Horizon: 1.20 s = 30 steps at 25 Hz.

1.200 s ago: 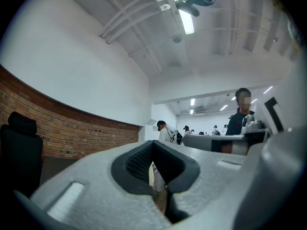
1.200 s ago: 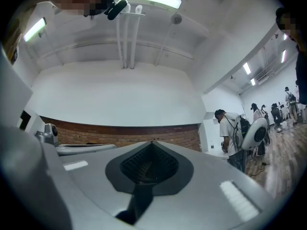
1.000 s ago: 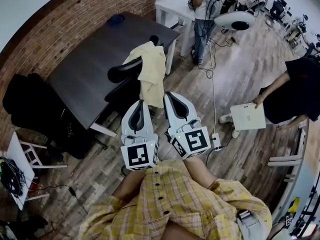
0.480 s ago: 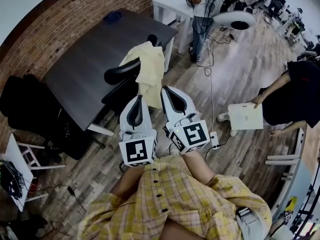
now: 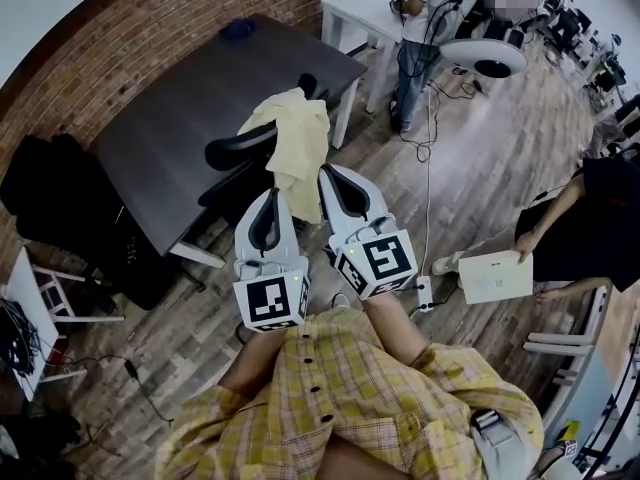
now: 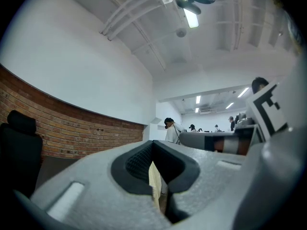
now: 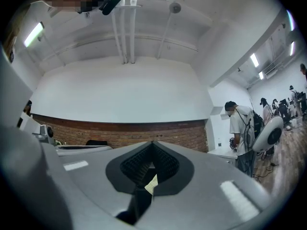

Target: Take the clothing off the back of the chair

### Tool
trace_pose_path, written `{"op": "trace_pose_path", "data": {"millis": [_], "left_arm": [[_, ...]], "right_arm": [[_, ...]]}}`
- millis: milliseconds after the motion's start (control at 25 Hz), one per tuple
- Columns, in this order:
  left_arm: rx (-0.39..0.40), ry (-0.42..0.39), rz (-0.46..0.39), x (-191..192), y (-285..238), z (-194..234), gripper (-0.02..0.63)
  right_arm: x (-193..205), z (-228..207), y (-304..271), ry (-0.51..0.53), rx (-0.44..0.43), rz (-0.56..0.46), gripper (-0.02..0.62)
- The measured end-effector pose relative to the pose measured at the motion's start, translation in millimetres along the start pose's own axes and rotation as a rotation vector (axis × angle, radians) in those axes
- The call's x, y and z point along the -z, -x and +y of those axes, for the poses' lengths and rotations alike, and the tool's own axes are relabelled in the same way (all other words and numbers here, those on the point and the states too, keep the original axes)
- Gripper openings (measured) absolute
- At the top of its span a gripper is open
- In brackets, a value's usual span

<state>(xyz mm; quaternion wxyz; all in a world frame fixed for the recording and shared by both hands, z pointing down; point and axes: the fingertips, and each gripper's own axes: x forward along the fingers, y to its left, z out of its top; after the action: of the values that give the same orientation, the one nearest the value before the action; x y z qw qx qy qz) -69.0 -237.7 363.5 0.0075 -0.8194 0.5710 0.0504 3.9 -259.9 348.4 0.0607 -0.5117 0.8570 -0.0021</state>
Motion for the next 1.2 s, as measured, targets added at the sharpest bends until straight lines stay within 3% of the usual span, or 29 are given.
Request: {"op": "trace_pose_path", "data": {"millis": [320,800,1200], "left_arm": [[-0.03,-0.012,0.01,7.0,-15.8,-9.3,0.0],[-0.065,-0.021,0.004,10.2,-34.6,-11.5,0.0],[-0.095,-0.031,0.01,13.5,-39.9,-4.5,0.0]], "right_arm": [[-1.9,-22.2,-18.4,0.008,-0.061,0.015,0.006],[-2.3,-44.6,-61.1,0.008,-0.153,0.062,0.157],[32.7,-63.5,-113.8,0.039,-0.191,0.163,0.243]]}}
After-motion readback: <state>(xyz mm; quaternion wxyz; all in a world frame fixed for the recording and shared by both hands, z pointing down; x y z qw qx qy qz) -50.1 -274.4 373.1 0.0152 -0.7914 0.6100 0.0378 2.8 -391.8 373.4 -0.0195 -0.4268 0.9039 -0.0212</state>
